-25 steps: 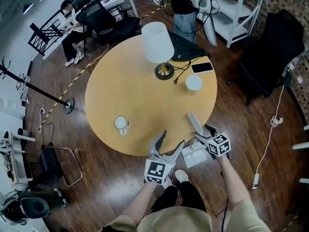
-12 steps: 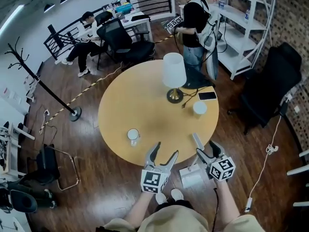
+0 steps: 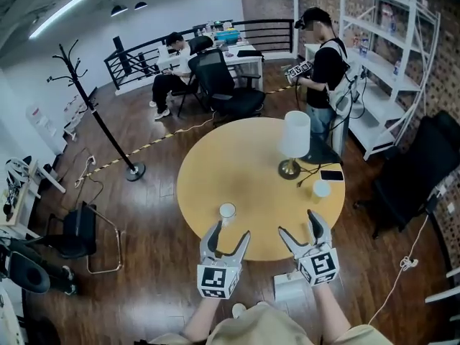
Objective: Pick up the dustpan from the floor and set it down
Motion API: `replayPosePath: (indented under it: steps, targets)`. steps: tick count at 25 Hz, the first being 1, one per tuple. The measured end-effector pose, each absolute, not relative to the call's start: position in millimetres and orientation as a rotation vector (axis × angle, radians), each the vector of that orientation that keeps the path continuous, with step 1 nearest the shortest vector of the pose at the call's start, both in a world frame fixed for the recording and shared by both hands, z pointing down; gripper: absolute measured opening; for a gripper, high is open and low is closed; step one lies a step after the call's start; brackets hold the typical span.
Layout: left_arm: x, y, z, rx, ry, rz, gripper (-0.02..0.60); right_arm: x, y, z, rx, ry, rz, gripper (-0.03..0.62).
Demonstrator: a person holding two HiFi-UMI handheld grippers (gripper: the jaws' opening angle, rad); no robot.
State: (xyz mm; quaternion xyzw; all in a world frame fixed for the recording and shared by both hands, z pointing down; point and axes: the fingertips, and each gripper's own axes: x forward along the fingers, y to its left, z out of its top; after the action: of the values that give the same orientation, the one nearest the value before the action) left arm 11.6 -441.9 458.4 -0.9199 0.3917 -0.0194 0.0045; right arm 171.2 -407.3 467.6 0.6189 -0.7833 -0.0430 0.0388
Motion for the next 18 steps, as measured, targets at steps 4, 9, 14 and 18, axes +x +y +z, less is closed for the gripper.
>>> replayPosePath:
  steps: [4, 9, 14, 18]
  targets:
    - [-36, -447, 444, -2.761, 1.389, -0.032, 0.319, 133, -416, 449, 1.898, -2.495, -0.124, 0.393]
    - [-96, -443, 442, -2.639, 1.549, -0.051, 0.319, 96, -418, 439, 1.941, -2.609, -0.045, 0.399]
    - [-133, -446, 445, -2.574, 1.634, -0.050, 0.319, 70, -426, 444, 1.905, -2.642, -0.013, 0.399]
    - [-155, -444, 438, -2.544, 1.702, -0.013, 0.319, 51, -428, 454, 1.854, -2.672, 0.064, 0.399]
